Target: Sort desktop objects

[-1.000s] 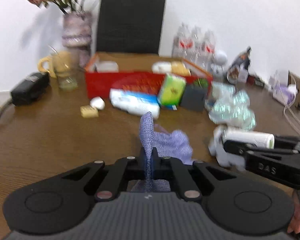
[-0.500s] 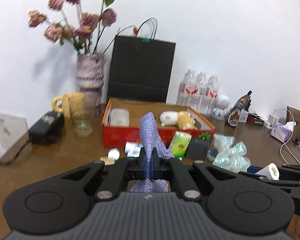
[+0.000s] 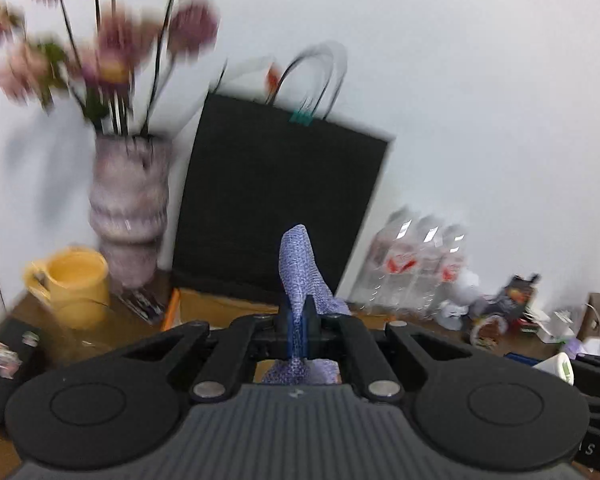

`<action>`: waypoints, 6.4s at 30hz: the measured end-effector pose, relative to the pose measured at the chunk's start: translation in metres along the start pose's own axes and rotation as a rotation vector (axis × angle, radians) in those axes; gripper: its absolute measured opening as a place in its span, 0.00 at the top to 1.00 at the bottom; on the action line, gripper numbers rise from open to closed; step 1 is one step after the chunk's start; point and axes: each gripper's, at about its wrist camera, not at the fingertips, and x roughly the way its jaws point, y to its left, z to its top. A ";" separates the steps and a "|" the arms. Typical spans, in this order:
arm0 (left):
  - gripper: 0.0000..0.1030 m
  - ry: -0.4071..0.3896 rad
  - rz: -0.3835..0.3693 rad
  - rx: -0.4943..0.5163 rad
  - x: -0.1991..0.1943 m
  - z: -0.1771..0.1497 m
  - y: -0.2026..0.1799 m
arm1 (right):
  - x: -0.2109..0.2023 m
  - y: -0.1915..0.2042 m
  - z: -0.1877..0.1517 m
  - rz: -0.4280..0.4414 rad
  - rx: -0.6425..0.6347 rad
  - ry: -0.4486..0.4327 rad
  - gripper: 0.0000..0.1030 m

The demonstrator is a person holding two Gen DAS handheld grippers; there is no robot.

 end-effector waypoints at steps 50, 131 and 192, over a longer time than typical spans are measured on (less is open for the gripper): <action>0.00 0.155 0.173 0.277 -0.126 -0.109 -0.038 | -0.093 0.012 -0.073 0.028 0.088 0.182 0.19; 0.00 0.162 0.248 0.261 -0.137 -0.237 0.008 | -0.100 0.056 -0.232 -0.090 0.082 0.191 0.00; 0.74 -0.004 0.005 0.102 -0.154 -0.056 0.005 | -0.168 0.065 -0.118 -0.018 -0.120 -0.149 0.90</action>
